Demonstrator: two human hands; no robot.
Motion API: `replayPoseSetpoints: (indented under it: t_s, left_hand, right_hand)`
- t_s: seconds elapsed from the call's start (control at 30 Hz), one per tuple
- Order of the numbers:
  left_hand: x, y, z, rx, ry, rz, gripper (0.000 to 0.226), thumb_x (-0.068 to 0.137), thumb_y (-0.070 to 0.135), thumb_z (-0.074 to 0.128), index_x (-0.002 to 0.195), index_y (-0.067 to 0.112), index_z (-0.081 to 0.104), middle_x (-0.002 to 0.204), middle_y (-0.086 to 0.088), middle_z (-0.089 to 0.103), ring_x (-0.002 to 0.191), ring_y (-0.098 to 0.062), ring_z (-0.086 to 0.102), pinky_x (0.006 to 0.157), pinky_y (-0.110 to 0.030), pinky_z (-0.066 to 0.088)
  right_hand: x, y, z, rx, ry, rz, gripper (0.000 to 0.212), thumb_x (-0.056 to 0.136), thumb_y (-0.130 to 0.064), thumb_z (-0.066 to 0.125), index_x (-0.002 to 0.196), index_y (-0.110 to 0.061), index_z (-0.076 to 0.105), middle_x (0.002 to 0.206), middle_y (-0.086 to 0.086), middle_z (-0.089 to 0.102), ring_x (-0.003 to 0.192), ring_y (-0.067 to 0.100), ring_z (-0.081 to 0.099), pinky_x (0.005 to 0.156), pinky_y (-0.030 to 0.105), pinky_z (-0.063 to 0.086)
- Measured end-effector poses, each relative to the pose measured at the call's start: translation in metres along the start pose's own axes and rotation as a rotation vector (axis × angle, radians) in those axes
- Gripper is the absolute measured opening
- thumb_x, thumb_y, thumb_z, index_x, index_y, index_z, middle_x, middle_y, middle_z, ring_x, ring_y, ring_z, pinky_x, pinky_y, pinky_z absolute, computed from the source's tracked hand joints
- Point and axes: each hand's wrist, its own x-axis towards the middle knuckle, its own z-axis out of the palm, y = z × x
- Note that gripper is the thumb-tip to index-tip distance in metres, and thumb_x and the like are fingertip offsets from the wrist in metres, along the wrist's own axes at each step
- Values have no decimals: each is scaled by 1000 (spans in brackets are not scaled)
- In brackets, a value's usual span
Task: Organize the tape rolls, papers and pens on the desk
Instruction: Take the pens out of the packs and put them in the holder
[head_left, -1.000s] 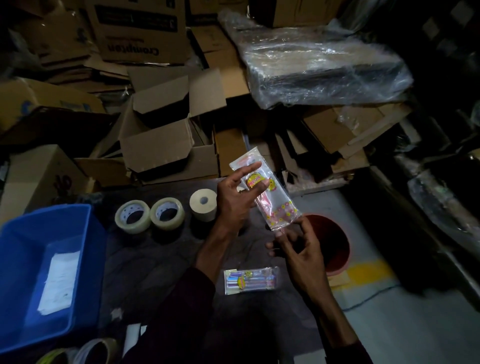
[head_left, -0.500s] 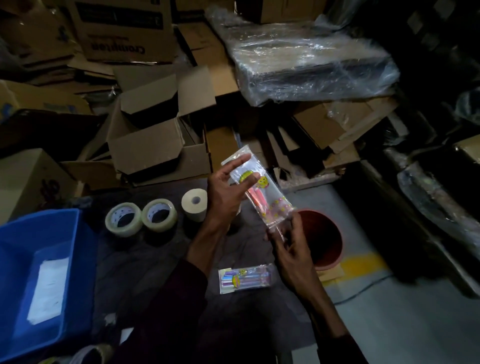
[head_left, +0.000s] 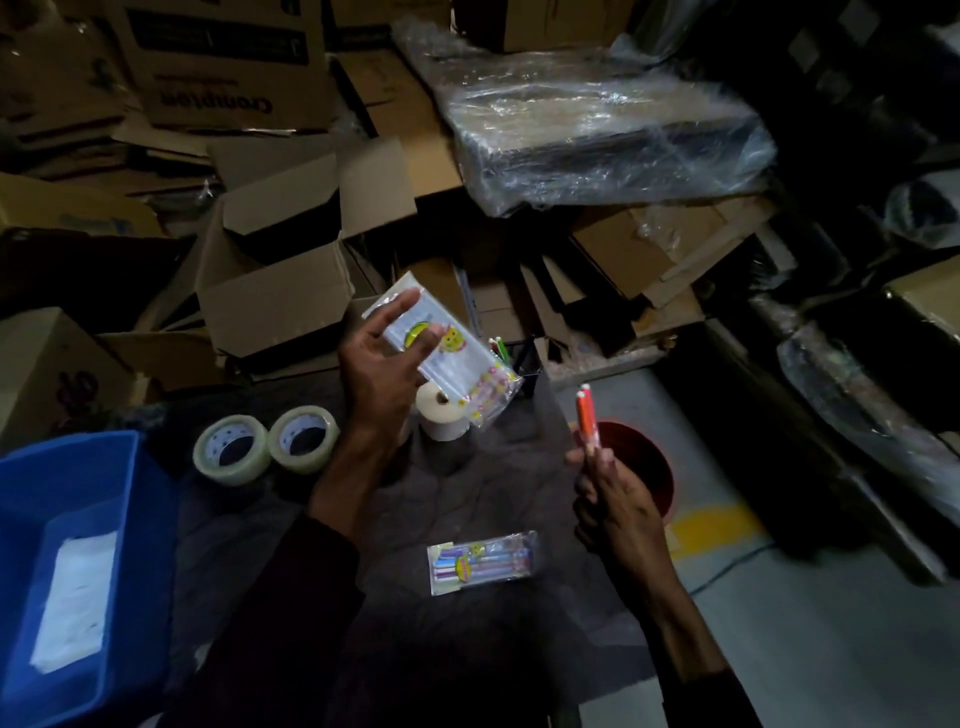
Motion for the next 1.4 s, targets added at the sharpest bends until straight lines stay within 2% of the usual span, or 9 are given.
replayPoseSetpoints:
  t_s: [0.13,0.37,0.73,0.9,1.03,1.13,1.2,1.27,1.4]
  left_hand:
    - [-17,-2,4,-11,-79,-67,43,79,-1,74,120,8,66,121,-19,66,99,-28,68,84,-51,57]
    - [-31,-19,5,78,-176,-73,42,76,-4,76,116,5,68,120,-6,68,104,-23,69,85,-40,58]
    - [-34,-53,-36,81,-90,-145,43,73,-5,76,108,19,71,110,15,71,101,-16,70,81,-39,60]
    - [-33,-73,-50,55,-50,-125,42,72,-9,74,107,15,70,108,19,71,99,-3,68,76,-23,58]
    - [-29,-94,-54,47,-40,-124,42,71,-11,73,106,12,70,107,22,71,101,4,65,74,-13,53]
    - [-24,-103,-49,34,-34,-132,41,70,-10,74,104,14,71,108,14,72,102,-1,66,76,-16,54]
    - [-20,-106,-45,32,-36,-142,41,71,-11,74,104,14,71,105,14,73,99,-1,67,75,-17,54]
    - [-18,-109,-42,18,-45,-163,40,73,-9,74,106,15,71,106,16,73,98,-2,68,74,-18,55]
    - [-18,-113,-42,-9,-37,-206,40,74,-5,75,108,16,71,110,11,72,100,-11,69,75,-23,57]
  right_hand:
    - [32,-3,-1,107,-21,-90,23,105,-28,39,104,-11,54,74,-1,52,48,6,38,42,20,31]
    - [93,-19,9,-85,-21,-91,34,106,-38,33,102,-15,59,56,-10,37,39,3,23,39,13,19]
    - [196,-15,25,-418,-40,-321,30,106,-28,40,102,-9,62,77,-2,61,60,-2,55,52,11,42]
    - [256,7,21,-495,-42,-365,23,104,-33,44,94,-23,62,94,5,71,83,22,66,65,32,54]
    - [287,25,18,-495,100,-398,20,102,-31,51,106,-19,67,100,-2,68,83,9,65,66,24,53]
    - [308,37,12,-541,174,-455,16,99,-20,58,99,-10,70,107,-7,58,88,-5,61,65,2,44]
    - [320,48,4,-622,221,-444,33,95,-42,61,104,-13,75,128,-6,54,115,-1,55,77,4,46]
    - [328,62,-10,-711,270,-389,47,86,-64,59,107,-26,75,137,-7,51,129,15,47,96,21,49]
    - [330,74,-19,-721,225,-387,45,87,-51,65,115,-16,71,138,7,52,127,19,51,100,17,46]
